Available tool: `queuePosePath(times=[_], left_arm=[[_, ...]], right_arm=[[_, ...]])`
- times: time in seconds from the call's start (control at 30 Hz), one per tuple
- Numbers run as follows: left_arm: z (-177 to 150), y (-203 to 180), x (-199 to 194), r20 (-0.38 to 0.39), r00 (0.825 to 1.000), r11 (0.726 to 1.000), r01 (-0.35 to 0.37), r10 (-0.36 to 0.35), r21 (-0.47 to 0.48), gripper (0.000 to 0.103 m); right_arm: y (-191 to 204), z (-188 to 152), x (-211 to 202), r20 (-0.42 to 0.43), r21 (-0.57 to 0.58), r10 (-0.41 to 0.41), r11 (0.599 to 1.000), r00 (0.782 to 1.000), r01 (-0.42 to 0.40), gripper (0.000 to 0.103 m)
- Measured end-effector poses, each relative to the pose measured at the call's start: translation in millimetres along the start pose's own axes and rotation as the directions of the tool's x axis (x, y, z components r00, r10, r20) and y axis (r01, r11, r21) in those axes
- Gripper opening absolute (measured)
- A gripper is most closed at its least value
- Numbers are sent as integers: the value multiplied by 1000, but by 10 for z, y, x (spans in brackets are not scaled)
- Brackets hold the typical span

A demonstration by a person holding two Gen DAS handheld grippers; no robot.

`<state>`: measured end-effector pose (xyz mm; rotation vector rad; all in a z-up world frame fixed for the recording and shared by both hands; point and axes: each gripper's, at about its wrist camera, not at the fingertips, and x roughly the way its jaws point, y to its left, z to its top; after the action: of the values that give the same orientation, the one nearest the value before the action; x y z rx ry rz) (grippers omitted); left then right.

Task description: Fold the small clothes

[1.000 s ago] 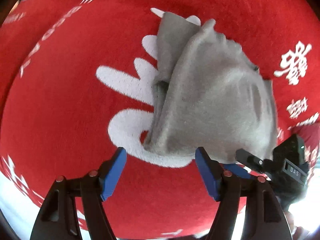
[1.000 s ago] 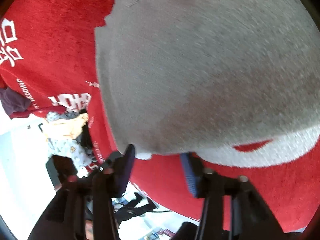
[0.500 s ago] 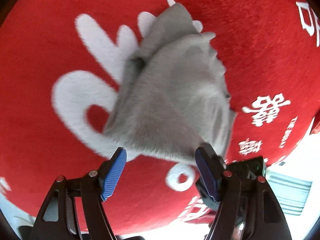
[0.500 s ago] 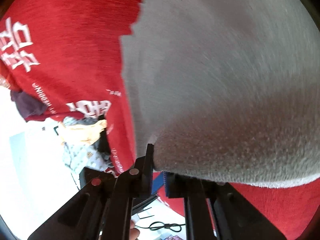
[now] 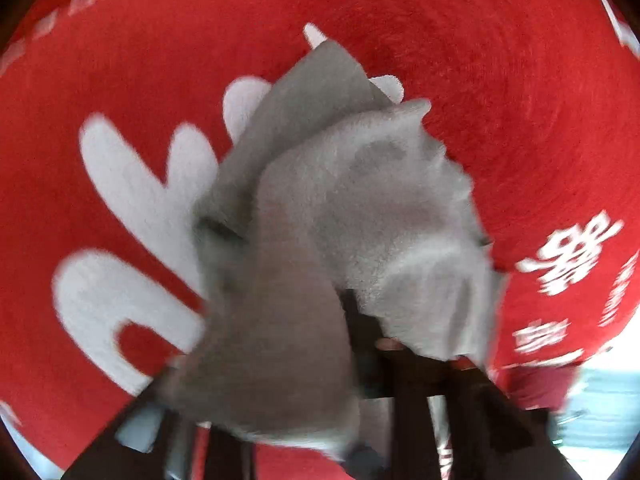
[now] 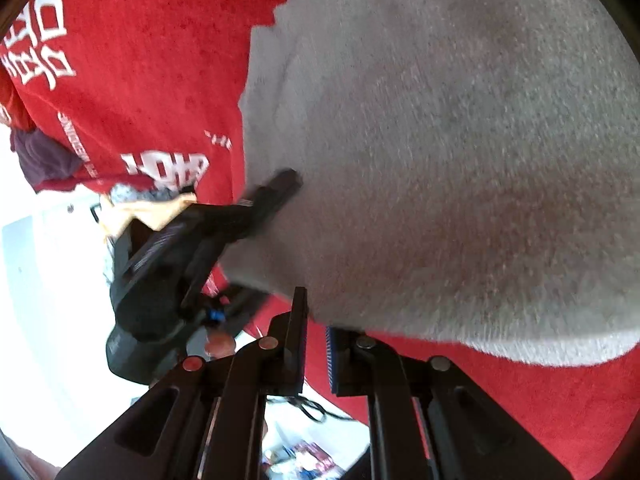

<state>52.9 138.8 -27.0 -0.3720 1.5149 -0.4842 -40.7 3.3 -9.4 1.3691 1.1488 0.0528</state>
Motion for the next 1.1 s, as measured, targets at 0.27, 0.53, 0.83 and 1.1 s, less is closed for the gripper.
queuePosePath(times=[0.27, 0.53, 0.83, 1.1], left_arm=[[-312, -608, -76, 208, 955, 818, -289, 211, 497, 16], [-543, -848, -69, 334, 916, 594, -400, 224, 698, 16], [-694, -834, -103, 361, 913, 513, -407, 192, 756, 16], [-795, -815, -116, 372, 912, 485, -406, 171, 774, 16]], right_arm=[[265, 188, -656, -16, -185, -218, 960, 976, 211, 51], [1084, 1179, -390, -113, -373, -355, 881, 928, 292, 79], [1575, 1529, 975, -380, -524, -535, 797, 755, 301, 96], [1767, 1275, 1631, -337, -743, -758, 578, 558, 338, 96]])
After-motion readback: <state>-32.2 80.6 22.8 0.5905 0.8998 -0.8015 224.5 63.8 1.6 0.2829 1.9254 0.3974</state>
